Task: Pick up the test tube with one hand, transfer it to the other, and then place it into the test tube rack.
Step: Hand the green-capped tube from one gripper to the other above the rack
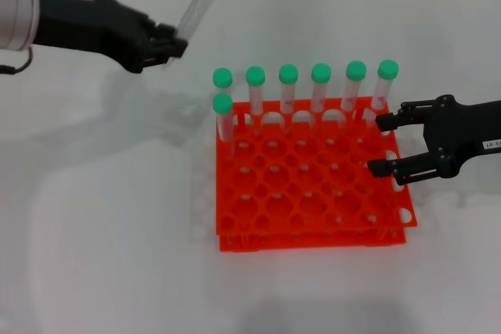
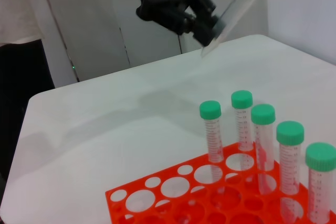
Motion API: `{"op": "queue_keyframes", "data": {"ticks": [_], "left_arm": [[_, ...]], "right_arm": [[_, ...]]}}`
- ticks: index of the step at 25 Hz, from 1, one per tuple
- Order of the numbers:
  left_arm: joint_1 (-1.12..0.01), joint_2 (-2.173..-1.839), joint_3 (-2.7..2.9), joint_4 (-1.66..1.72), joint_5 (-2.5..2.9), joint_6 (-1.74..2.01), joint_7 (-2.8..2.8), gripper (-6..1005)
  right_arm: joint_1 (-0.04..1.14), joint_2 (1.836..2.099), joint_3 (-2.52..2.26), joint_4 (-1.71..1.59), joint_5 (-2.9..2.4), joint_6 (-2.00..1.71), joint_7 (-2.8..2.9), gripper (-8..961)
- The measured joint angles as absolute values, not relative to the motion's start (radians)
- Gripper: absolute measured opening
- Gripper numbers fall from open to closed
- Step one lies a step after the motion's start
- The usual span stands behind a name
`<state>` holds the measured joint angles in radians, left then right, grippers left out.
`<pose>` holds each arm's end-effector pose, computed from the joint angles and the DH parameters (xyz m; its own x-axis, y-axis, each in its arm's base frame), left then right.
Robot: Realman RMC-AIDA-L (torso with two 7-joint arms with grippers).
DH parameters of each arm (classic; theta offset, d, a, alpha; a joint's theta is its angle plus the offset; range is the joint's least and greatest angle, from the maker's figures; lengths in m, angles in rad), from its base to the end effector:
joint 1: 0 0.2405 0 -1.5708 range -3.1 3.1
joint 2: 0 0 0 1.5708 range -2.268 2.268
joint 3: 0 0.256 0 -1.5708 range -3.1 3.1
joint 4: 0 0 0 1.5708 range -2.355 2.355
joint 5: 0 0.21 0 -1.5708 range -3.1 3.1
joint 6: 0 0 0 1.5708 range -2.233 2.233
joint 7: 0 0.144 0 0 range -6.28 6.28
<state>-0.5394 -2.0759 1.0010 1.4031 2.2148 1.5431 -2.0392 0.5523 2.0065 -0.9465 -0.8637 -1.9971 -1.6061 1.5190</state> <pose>-0.1699 0.3670 0.0661 0.9246 0.3318 0.1871 0.3790 -0.8504 -0.3650 0.2316 0.3443 0.0229 0.9249 -0.2383 -0.2961 -0.2811 -0.9533 -0.1107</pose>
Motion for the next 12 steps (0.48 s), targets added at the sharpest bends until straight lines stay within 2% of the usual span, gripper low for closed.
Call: {"op": "queue_keyframes", "data": {"ticks": [4,12], "left_arm": [[-0.520,-2.077,1.006,1.307,2.052,1.478,-1.855,194],[-0.628,-2.044,0.942,0.905,1.811,1.472,-1.529,196]], "right_arm": [[0.554,2.008,-0.946,-0.864,-1.992,-1.606,1.520,776],[0.554,2.011,-0.952,-0.861,-1.965,-1.603,1.513,774]]}}
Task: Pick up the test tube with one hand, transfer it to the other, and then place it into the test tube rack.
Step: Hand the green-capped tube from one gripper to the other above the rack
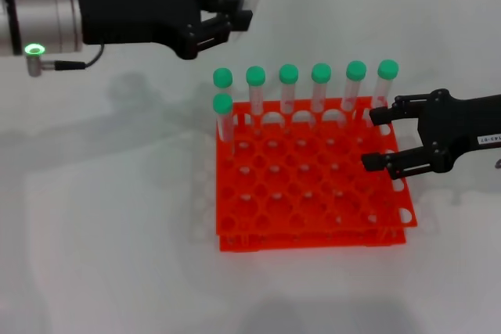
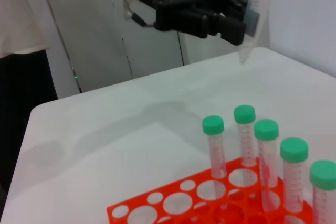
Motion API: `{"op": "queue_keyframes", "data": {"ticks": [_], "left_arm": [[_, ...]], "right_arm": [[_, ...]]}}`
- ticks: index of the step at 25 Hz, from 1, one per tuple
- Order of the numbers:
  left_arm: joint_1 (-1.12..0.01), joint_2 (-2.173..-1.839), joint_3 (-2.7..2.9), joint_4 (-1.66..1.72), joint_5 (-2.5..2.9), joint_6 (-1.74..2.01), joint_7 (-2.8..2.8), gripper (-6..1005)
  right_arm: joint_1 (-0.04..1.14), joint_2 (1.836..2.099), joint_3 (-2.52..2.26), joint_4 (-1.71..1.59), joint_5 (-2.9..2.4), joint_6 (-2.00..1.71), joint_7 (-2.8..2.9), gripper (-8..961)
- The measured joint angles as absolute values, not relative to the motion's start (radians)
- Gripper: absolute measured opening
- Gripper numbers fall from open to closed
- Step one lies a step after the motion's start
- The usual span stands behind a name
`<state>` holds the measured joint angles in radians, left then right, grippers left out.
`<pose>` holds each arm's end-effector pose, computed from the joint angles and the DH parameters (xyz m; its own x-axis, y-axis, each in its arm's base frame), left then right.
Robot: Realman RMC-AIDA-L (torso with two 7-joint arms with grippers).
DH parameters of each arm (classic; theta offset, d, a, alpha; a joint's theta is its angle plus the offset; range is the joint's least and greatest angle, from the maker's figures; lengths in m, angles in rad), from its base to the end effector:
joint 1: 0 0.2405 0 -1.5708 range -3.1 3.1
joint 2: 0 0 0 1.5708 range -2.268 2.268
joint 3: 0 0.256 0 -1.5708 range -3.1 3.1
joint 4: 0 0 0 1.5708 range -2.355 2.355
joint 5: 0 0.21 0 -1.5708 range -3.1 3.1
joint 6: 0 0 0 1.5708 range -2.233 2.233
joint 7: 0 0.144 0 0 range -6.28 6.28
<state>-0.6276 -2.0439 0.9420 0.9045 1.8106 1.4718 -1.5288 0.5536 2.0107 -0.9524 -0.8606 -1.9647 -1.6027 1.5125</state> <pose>-0.1740 0.3824 0.0296 0.8692 0.1107 0.4819 0.2499 -0.9394 -0.2349 0.2265 0.3452 0.0214 0.9182 -0.2263 -0.3252 -0.2742 -0.9554 -0.1093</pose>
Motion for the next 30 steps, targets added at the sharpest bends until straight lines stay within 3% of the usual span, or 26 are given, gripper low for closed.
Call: {"op": "queue_keyframes", "data": {"ticks": [10,21,30], "left_arm": [[-0.757,-2.006,0.931,0.585,1.775,1.555,-1.358,199],[-0.816,-2.011,0.932,0.556,1.903,1.606,-1.364,202],[-0.860,-2.036,0.940,0.479,1.953,1.476,-1.333,204]], "right_arm": [[0.548,2.011,-0.951,-0.863,-1.932,-1.598,1.508,772],[0.554,2.011,-0.951,-0.855,-1.922,-1.595,1.485,770],[0.548,2.011,-0.952,-0.840,-1.920,-1.599,1.489,768]]}}
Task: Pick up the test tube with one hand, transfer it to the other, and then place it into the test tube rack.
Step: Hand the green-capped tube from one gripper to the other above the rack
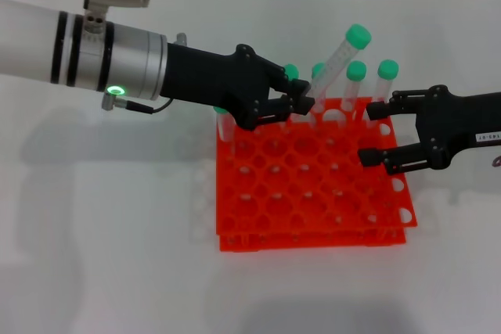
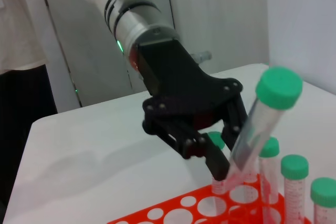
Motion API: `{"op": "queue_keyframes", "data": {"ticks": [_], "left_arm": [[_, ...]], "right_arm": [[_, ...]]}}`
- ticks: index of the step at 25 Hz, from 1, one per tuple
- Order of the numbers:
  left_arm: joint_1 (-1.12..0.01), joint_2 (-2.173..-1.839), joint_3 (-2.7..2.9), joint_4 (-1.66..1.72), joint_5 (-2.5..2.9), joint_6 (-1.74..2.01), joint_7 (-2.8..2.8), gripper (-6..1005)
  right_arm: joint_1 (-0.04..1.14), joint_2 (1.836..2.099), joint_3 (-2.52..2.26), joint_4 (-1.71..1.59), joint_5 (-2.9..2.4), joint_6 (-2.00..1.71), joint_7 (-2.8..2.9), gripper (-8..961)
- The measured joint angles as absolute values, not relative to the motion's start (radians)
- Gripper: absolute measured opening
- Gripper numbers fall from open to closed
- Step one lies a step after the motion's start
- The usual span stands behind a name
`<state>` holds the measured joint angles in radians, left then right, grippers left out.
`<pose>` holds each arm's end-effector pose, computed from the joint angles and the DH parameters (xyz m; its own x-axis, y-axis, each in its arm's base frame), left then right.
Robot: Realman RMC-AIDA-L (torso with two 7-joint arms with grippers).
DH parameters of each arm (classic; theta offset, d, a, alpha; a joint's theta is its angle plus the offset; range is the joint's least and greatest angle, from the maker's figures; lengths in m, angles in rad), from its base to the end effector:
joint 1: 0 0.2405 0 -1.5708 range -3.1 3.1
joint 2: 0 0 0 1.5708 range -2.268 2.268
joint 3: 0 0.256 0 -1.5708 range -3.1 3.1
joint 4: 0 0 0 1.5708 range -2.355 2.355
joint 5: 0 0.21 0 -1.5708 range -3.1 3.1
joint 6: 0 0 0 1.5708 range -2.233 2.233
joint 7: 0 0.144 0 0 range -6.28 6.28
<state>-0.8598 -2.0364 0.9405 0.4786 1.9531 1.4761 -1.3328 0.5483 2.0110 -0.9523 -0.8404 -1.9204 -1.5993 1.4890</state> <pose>-0.1641 0.3794 -0.0414 0.9242 0.1209 0.3623 0.1365 -0.9905 -0.0177 0.2254 0.3445 0.0207 0.9047 -0.2167 -0.3667 -0.2736 -0.9555 -0.1105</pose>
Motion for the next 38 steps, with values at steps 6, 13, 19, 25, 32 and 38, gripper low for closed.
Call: {"op": "queue_keyframes", "data": {"ticks": [6,13,19,25,32,38], "left_arm": [[-0.863,-2.051,0.942,0.473,1.956,1.444,-1.317,206],[-0.864,-2.061,0.950,0.471,1.957,1.443,-1.302,208],[-0.861,-2.061,0.956,0.471,1.959,1.437,-1.297,209],[-0.858,-2.061,0.956,0.471,1.959,1.436,-1.295,211],[-0.860,-2.062,0.956,0.474,1.955,1.438,-1.289,213],[-0.859,-2.062,0.956,0.474,1.958,1.444,-1.286,215]], "right_arm": [[0.547,2.010,-0.949,-0.818,-1.920,-1.602,1.500,767],[0.563,1.987,-0.927,-0.828,-1.919,-1.596,1.607,766],[0.599,1.936,-0.909,-0.835,-1.924,-1.605,1.706,764],[0.619,1.915,-0.908,-0.837,-1.900,-1.625,1.742,763],[0.622,1.927,-0.906,-0.823,-1.857,-1.634,1.778,762],[0.596,1.942,-0.894,-0.769,-1.742,-1.651,1.755,761]]}}
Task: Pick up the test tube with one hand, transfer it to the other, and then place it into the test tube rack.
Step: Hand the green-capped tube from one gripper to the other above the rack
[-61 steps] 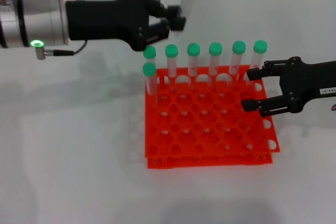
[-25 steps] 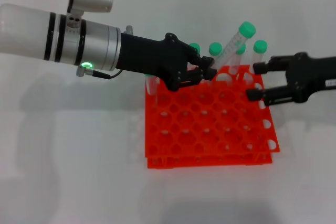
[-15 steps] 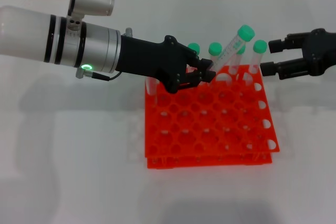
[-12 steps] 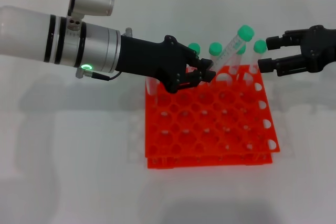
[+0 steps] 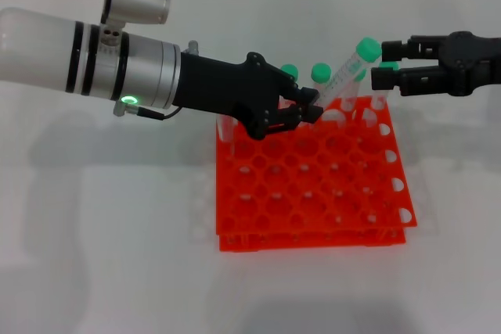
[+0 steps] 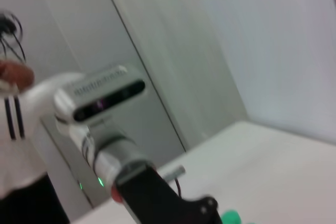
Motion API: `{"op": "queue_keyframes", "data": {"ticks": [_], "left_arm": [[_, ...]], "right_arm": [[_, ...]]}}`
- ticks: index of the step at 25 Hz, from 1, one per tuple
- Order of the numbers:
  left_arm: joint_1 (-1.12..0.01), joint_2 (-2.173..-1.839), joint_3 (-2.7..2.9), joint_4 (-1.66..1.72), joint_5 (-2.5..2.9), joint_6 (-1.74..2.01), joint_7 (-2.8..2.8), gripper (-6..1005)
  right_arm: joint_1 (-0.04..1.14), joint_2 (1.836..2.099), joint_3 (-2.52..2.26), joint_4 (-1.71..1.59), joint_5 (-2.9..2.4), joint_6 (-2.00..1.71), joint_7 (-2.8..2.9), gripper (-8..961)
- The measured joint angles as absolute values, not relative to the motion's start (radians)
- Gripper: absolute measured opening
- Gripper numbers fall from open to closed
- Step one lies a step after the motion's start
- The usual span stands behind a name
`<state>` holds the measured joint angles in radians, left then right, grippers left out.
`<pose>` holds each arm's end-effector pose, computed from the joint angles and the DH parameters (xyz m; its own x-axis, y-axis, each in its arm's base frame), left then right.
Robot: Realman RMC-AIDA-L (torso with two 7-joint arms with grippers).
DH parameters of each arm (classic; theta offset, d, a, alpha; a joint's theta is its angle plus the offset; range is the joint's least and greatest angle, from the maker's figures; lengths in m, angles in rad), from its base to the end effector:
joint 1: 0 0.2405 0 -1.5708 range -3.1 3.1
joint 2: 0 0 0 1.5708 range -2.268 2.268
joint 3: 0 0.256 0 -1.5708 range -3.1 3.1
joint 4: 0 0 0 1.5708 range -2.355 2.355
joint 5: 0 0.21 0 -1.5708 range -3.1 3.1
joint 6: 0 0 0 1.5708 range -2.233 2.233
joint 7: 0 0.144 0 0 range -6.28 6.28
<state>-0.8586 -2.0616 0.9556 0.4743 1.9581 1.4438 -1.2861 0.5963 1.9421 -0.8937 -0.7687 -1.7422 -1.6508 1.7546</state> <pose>-0.1630 0.3758 -0.0541 0.9323 0.0834 0.3520 0.1007 -0.9944 -0.0312 0.2076 0.3614 0.0572 0.7286 -0.4169 -0.5434 -0.4844 -0.8746 0.0214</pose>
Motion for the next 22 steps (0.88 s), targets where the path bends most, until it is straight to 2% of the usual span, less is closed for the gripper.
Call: {"op": "queue_keyframes", "data": {"ticks": [4,11,22], "left_arm": [[-0.857,-2.062,0.956,0.475,1.959,1.444,-1.286,216],[-0.856,-2.067,0.956,0.474,1.959,1.443,-1.275,217],[-0.854,-2.074,0.956,0.471,1.957,1.439,-1.265,220]], "right_arm": [[0.567,1.958,-0.893,-0.743,-1.685,-1.657,1.711,760],[0.536,2.010,-0.894,-0.703,-1.614,-1.656,1.591,759],[0.563,2.021,-0.904,-0.464,-1.464,-1.609,1.352,756]]}}
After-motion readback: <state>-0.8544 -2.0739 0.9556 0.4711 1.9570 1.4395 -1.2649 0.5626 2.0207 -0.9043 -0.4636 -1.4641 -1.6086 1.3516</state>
